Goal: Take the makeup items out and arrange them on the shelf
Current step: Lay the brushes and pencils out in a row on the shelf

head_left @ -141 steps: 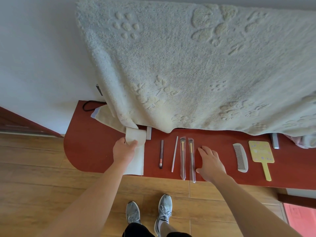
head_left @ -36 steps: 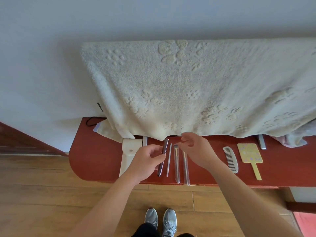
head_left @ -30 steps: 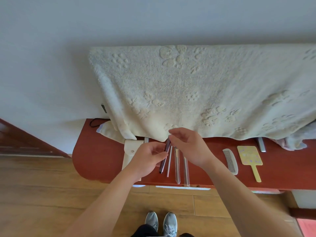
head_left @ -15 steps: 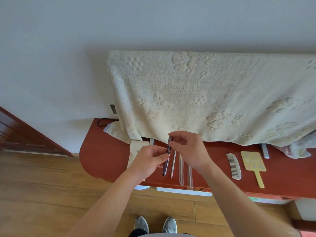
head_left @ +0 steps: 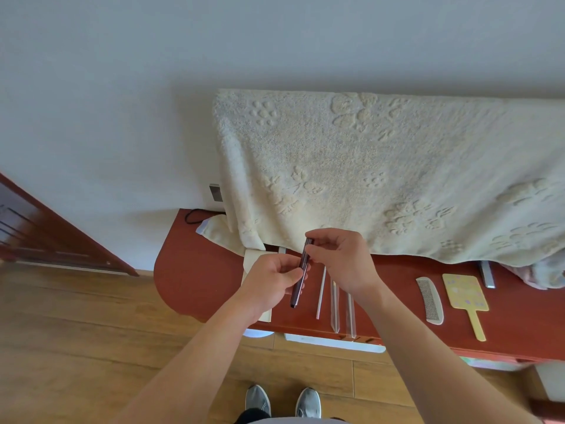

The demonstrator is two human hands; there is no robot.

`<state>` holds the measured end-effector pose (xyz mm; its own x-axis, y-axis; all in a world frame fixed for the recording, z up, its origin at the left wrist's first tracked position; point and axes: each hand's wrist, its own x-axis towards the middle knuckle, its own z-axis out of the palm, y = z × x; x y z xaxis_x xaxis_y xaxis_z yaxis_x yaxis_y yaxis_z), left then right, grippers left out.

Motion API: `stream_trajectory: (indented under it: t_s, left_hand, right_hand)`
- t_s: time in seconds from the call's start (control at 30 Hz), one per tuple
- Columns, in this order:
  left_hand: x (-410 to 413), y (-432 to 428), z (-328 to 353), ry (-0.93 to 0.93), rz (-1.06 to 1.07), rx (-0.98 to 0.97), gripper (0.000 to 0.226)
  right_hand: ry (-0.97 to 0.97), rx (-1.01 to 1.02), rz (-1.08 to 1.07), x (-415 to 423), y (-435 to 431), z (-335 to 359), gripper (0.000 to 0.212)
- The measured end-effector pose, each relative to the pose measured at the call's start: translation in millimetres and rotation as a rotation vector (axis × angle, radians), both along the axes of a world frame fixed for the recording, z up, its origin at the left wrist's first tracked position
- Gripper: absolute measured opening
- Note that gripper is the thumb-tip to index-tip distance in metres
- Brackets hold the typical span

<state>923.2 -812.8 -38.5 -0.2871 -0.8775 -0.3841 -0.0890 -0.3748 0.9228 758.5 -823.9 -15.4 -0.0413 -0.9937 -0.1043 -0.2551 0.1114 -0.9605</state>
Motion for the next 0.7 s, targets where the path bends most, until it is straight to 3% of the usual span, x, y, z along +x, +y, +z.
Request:
stream_trajectory:
  t_s: [0.7]
  left_hand:
    - [32, -9, 7, -0.086, -0.101, -0.001, 0.020]
  right_hand:
    - [-0.130, 0.026, -0.083, 26, 0, -6, 0.017]
